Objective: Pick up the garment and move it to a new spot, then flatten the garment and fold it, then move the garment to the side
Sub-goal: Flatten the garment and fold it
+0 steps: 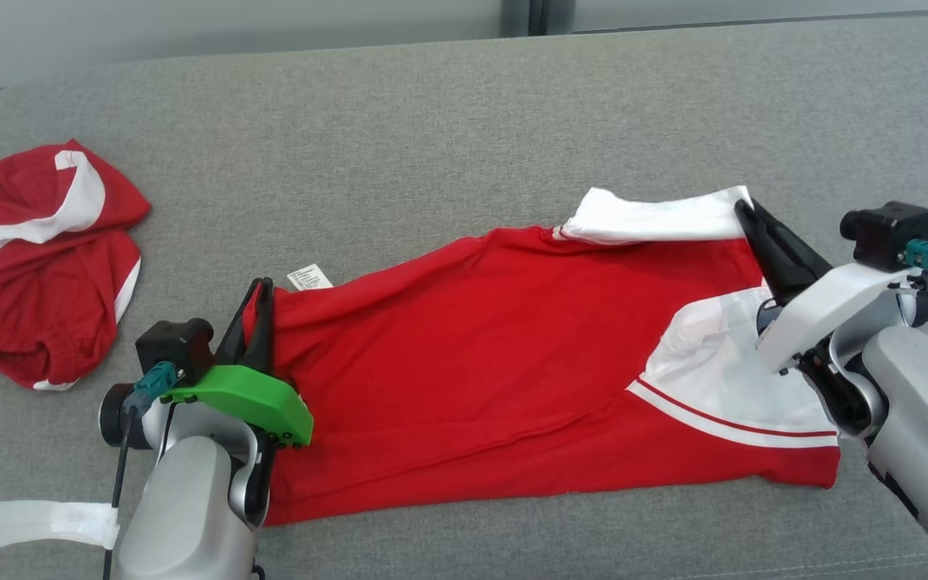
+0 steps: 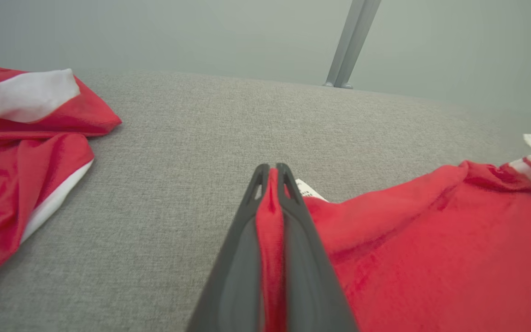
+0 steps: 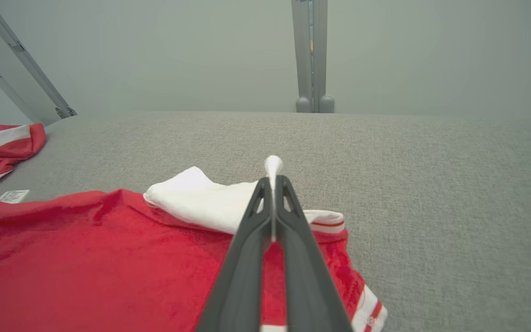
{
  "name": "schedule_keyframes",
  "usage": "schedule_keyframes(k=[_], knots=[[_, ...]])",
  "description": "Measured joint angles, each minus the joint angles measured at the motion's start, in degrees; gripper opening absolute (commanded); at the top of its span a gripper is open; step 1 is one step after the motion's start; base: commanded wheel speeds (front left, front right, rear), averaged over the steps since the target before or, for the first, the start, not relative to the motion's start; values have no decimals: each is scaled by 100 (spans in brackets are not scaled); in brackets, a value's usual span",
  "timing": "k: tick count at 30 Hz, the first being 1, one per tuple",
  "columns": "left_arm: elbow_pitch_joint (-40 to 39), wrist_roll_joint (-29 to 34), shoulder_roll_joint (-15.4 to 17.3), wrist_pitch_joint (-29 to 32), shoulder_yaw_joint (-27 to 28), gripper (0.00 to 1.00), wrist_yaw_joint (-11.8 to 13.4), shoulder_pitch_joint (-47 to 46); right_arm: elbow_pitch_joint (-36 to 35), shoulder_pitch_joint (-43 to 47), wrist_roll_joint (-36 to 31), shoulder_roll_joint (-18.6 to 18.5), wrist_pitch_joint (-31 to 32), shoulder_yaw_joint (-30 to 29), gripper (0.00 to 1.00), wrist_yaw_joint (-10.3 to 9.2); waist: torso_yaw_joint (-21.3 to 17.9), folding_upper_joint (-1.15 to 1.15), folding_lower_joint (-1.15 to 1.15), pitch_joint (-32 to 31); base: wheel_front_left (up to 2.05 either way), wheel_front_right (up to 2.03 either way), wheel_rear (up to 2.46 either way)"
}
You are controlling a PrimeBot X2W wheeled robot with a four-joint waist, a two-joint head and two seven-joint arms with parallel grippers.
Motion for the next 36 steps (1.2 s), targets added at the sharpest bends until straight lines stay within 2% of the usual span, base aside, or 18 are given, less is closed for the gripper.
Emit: schedule_keyframes(k=[7, 17, 36], knots=[[-30, 91, 51, 0, 216, 0, -23, 320, -405, 595, -19, 20, -12, -119, 0, 0, -212, 0, 0, -208, 0, 0, 0], [-260, 124, 190, 0, 135, 0, -33, 935, -611, 1269, -25, 147, 36, -461, 0, 0, -365, 0, 0, -496, 0, 0, 0], [-436, 169, 255, 0, 327, 0, -33, 1531, -855, 1947, -82, 369, 89, -996, 0, 0, -594, 0, 0, -860, 0, 0, 0]])
